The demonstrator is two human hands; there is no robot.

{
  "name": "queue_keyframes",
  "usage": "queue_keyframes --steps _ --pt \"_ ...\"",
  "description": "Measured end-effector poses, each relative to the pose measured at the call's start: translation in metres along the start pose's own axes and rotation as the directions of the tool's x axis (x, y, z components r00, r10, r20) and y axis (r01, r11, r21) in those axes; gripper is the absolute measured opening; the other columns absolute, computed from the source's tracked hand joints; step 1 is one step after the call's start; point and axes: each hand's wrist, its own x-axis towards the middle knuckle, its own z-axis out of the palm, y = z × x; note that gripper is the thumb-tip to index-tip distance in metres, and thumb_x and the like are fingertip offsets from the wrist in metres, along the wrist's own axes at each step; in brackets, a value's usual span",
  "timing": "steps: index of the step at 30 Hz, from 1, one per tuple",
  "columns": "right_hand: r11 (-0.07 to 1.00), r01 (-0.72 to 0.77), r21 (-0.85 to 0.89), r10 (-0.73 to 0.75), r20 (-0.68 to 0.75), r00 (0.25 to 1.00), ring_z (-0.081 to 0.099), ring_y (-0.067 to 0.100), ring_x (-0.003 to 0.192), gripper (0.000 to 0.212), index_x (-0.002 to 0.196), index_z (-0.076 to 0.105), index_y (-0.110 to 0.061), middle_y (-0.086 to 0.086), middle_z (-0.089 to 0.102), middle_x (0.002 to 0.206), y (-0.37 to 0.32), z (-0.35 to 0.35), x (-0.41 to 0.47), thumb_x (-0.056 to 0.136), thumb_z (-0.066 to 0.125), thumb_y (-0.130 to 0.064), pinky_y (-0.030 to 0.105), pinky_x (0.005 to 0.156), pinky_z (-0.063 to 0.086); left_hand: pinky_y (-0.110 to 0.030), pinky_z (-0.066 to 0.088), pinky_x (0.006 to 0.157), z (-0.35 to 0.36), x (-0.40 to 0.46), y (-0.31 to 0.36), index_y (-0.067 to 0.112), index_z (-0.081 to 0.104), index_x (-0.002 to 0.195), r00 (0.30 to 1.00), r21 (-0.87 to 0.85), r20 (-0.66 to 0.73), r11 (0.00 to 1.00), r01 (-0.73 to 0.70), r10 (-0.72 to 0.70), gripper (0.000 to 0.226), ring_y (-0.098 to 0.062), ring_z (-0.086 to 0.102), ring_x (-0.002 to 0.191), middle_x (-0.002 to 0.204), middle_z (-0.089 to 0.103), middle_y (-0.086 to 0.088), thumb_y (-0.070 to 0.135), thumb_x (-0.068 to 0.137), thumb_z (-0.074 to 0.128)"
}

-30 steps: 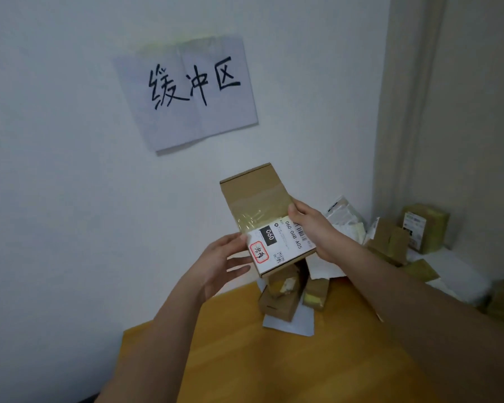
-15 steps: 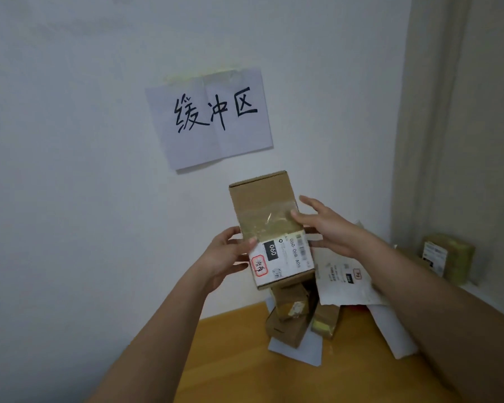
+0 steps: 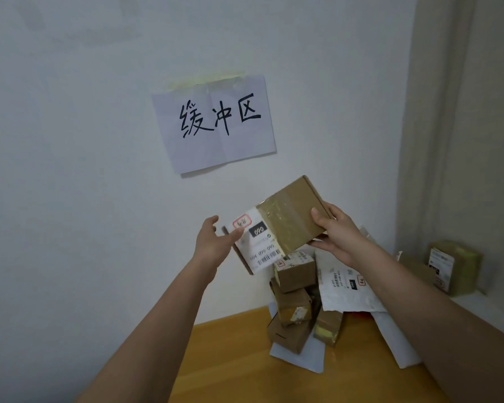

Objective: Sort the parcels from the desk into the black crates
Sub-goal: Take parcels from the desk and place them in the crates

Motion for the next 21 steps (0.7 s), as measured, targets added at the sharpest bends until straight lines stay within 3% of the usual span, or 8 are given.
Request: queue_keyframes --steps 4,8,11,15,21 --pt "0.971 -0.063 0.233 0.072 -0.030 0.997 0.061 0.033 0.110 0.044 0.139 0.047 -0.014 0.011 0.057 0.128 0.002 -0.002 -0.002 0.098 0.059 -0.024 0.047 0.081 0.059 -0.043 0.039 0.105 0.005 -0.006 -0.007 0.022 0.033 0.152 0.993 -0.028 0.110 0.998 0.052 -0.049 0.074 -0.023 0.046 0.133 0.149 0.044 -0.003 0.036 0.089 0.070" --pt "0.944 -0.087 0.319 0.097 -0.014 0.995 0.060 0.034 0.110 0.045 0.138 0.047 -0.012 0.014 0.053 0.131 0.003 0.002 -0.006 0.097 0.060 -0.026 0.047 0.079 0.060 -0.042 0.043 0.096 0.012 -0.012 -0.005 0.032 0.038 0.147 0.982 -0.100 0.191 0.995 0.015 0.004 0.055 -0.021 0.055 0.121 0.127 0.063 -0.001 0.026 0.097 0.060" --pt "0.942 -0.102 0.320 0.108 -0.001 0.994 0.060 0.036 0.110 0.042 0.135 0.048 -0.011 0.013 0.053 0.128 0.001 0.001 -0.009 0.097 0.061 -0.023 0.047 0.084 0.058 -0.045 0.045 0.099 0.010 -0.012 -0.005 0.034 0.037 0.146 0.985 -0.149 0.170 0.989 0.000 0.025 0.056 -0.024 0.058 0.117 0.120 0.066 -0.002 0.018 0.097 0.060" --pt "0.954 -0.116 0.277 0.119 0.006 0.993 0.061 0.032 0.108 0.036 0.131 0.053 -0.009 0.012 0.059 0.120 -0.001 0.001 -0.012 0.097 0.060 -0.016 0.041 0.079 0.056 -0.044 0.046 0.101 0.003 -0.010 -0.006 0.032 0.040 0.145 0.990 -0.178 0.132 0.984 -0.031 0.055 0.057 -0.027 0.061 0.115 0.117 0.067 -0.004 0.009 0.096 0.060" --pt "0.966 -0.098 0.241 0.102 -0.006 0.995 0.061 0.029 0.111 0.034 0.131 0.054 -0.007 0.012 0.062 0.120 -0.001 0.006 -0.011 0.098 0.058 -0.013 0.040 0.083 0.056 -0.034 0.049 0.088 -0.006 -0.010 -0.002 0.031 0.042 0.142 0.991 -0.238 0.120 0.971 -0.025 0.055 0.057 -0.025 0.064 0.108 0.117 0.066 -0.008 0.003 0.095 0.059"
